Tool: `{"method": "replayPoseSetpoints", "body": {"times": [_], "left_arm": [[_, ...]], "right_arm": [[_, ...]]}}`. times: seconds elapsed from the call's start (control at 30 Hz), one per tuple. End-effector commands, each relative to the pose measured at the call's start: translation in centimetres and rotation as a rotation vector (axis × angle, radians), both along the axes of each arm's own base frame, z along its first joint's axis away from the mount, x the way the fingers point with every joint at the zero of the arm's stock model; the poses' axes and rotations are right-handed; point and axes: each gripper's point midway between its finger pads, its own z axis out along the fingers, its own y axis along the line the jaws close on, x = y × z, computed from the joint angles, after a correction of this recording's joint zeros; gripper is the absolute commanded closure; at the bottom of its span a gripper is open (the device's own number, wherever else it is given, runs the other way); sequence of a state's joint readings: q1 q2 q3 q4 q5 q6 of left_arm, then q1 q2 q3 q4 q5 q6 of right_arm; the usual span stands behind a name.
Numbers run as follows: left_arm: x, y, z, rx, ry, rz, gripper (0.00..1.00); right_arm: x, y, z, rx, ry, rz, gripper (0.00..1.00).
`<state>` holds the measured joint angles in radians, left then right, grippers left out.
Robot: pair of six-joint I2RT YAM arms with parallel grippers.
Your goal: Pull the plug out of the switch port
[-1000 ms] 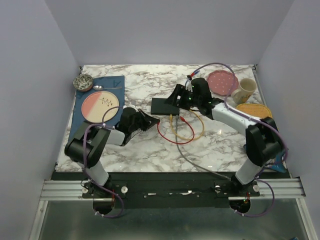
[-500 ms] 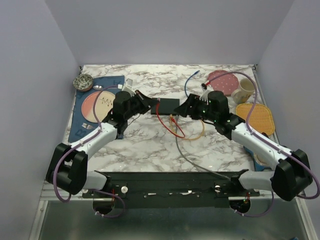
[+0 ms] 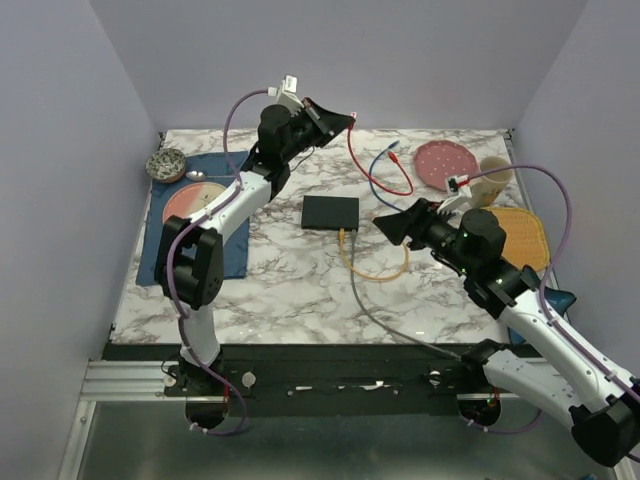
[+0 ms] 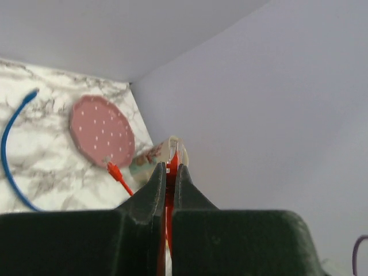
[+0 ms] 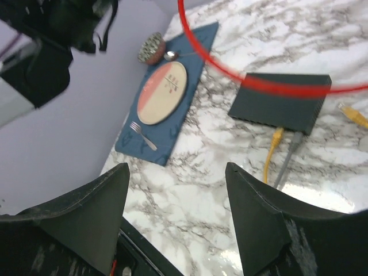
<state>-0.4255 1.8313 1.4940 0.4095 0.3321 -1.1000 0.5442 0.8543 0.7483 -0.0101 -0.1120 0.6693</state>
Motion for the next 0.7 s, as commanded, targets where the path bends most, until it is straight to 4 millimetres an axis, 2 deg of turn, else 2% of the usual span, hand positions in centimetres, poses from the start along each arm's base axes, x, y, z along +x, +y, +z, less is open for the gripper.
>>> {"method": "replayPoseSetpoints", "body": {"times": [0.0,0.03,0.07,0.1,0.13,0.17,0.2,0.27,0.3,0.33,0.43,0.47,0.53,0.57,0.63,0.67], "left_arm": [[6.0,-1.8,-4.3,0.035,0.110,0.013,0.82],[7.9,-2.1,-8.1,0.051,0.173,0.023,0.79],[9.3,-2.3,-6.3,0.026,0.135,0.029,0.77],[10.8,-1.5,-7.4,0.034,0.161,0.052,0.75],[12.5,-1.3,-10.7,0.050,0.211,0.074,0.75],[14.0,-0.9,-9.2,0.032,0.179,0.104,0.74],[15.2,0.3,-9.9,0.026,0.194,0.132,0.71],[17.0,1.1,-11.3,-0.007,0.223,0.148,0.65],[17.3,1.6,-11.3,-0.016,0.224,0.153,0.56],[17.9,2.8,-11.3,-0.024,0.223,0.164,0.52],[17.2,4.4,-10.4,-0.032,0.220,0.175,0.40],[16.2,5.7,-9.5,-0.027,0.219,0.189,0.36],[14.9,6.7,-7.9,-0.024,0.188,0.199,0.34],[13.0,7.2,-6.8,-0.012,0.182,0.202,0.33],[10.7,7.5,-6.1,0.010,0.168,0.199,0.28],[8.2,7.5,-6.2,0.027,0.181,0.195,0.19]], "right_arm": [[-0.3,0.1,-4.0,-0.053,0.102,0.000,0.24],[-0.3,0.1,-4.2,-0.056,0.109,0.005,0.25],[-0.6,0.1,-4.2,-0.060,0.106,0.015,0.25],[-0.9,0.0,-4.1,-0.063,0.104,0.019,0.25],[-1.1,-0.3,-4.4,-0.076,0.117,0.015,0.25],[-1.3,-0.5,-4.5,-0.079,0.115,0.008,0.25],[-1.6,-0.8,-4.1,-0.072,0.100,0.002,0.25],[-1.8,-1.4,-4.2,-0.075,0.092,-0.017,0.25],[-1.8,-1.6,-3.9,-0.072,0.081,-0.026,0.25],[-1.7,-1.7,-3.8,-0.075,0.075,-0.033,0.25],[-1.1,-1.7,-4.6,-0.104,0.090,-0.047,0.25],[-0.8,-1.5,-4.9,-0.103,0.110,-0.052,0.25],[0.1,-0.9,-6.5,-0.127,0.156,-0.049,0.25],[0.4,-0.6,-6.7,-0.131,0.164,-0.044,0.25],[1.4,0.0,-7.4,-0.129,0.186,-0.051,0.25],[2.1,0.4,-8.9,-0.140,0.234,-0.058,0.25]]}}
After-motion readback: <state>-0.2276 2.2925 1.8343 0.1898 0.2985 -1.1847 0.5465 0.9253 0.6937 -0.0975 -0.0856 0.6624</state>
